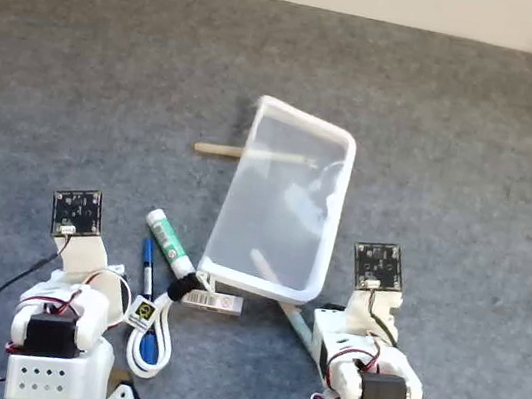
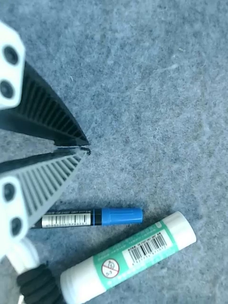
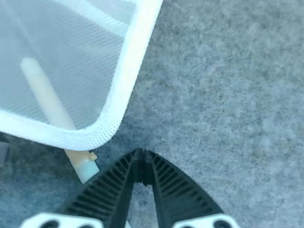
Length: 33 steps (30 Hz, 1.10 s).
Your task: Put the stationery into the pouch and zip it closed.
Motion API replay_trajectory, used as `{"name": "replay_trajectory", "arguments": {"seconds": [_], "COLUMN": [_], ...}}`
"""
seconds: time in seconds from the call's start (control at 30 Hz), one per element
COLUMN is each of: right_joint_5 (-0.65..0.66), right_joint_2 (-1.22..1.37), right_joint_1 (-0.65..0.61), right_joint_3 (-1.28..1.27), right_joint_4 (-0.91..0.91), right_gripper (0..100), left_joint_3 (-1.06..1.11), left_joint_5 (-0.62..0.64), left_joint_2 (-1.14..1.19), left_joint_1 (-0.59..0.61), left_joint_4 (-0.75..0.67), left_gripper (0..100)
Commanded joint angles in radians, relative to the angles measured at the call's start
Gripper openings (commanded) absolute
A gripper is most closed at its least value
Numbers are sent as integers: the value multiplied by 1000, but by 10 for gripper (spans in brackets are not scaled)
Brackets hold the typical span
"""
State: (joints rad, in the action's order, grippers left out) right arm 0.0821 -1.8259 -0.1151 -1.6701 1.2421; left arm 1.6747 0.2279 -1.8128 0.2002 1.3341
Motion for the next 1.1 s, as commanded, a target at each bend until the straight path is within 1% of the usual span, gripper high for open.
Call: {"name": "replay_trajectory", "arguments": {"seconds": [0.0,0.3,0.43,0.5,0.63,0.8,0.87,1.0,1.07], "right_joint_5": [-6,-5,-5,-5,-5,-11,-12,-12,-12], "right_joint_2": [-10,-10,-10,-10,-10,-10,-10,-10,-10], "right_joint_1": [5,5,5,8,18,131,163,136,114], "right_joint_3": [-163,-163,-163,-163,-163,-42,13,111,163], "right_joint_4": [7,7,7,7,-1,-54,-77,-88,-87], "right_gripper": [6,6,6,6,6,6,5,5,5], "left_joint_3": [21,21,21,21,-2,-143,-185,-200,-186], "left_joint_5": [8,6,6,6,5,-3,-83,-382,-488], "left_joint_2": [-12,-12,-12,-12,-13,-13,-13,-13,-15], "left_joint_1": [-25,-30,-120,-140,-102,-10,19,70,107], "left_joint_4": [6,8,6,6,6,6,6,6,5], "left_gripper": [27,27,27,30,31,31,31,31,30]}}
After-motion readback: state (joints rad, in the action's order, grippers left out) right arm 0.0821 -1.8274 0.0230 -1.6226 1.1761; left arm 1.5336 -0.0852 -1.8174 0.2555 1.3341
